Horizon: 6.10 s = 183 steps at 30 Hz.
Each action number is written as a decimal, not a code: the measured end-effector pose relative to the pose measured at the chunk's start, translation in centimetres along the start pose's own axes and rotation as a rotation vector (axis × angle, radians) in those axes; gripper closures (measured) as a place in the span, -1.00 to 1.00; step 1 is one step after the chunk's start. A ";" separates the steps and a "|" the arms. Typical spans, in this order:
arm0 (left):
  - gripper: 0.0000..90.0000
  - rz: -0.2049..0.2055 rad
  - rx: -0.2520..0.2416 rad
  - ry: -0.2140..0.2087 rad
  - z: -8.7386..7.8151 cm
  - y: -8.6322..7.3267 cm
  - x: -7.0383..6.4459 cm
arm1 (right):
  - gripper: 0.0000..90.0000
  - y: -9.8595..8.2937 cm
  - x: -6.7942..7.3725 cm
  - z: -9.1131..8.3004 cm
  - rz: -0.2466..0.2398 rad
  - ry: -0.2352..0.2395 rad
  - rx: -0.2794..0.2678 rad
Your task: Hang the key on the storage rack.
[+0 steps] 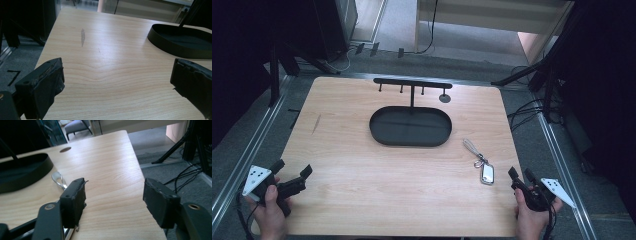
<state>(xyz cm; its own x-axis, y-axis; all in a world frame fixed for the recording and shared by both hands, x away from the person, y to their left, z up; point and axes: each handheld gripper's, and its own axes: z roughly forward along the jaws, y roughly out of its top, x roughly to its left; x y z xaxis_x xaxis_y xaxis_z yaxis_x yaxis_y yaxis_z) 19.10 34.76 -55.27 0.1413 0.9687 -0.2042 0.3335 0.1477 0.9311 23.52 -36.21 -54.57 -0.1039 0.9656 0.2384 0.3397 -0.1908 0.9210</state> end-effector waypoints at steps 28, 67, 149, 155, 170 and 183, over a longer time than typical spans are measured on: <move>-1.00 -0.027 -0.014 -0.031 -0.3 -0.1 0.3 | 0.45 7.5 7.3 4.9 -0.534 0.149 0.383; -1.00 -0.028 -0.006 -0.048 -0.2 -0.1 0.4 | 0.68 6.6 10.7 13.8 -0.712 0.098 0.895; -1.00 -0.039 -0.008 -0.054 -0.2 -0.1 0.5 | 0.85 8.0 20.8 11.6 -0.299 0.197 -0.105; -1.00 -0.039 -0.008 -0.055 -0.2 -0.1 0.5 | 0.85 8.0 22.1 12.1 -0.305 0.211 -0.108; -1.00 -0.048 -0.012 -0.056 -0.2 -0.1 0.5 | 0.85 6.9 26.1 13.8 -0.318 0.271 -0.097; -1.00 -0.046 -0.013 -0.057 -0.2 -0.1 0.6 | 0.85 6.5 27.7 14.9 -0.331 0.276 -0.074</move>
<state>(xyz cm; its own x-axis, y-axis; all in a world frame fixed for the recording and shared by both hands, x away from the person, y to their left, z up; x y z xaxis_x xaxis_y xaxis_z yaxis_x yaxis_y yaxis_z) 18.91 35.34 -55.39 0.1794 0.9478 -0.2634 0.3285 0.1947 0.9242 36.76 -8.07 -46.60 -0.4459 0.8951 -0.0096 0.1790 0.0996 0.9788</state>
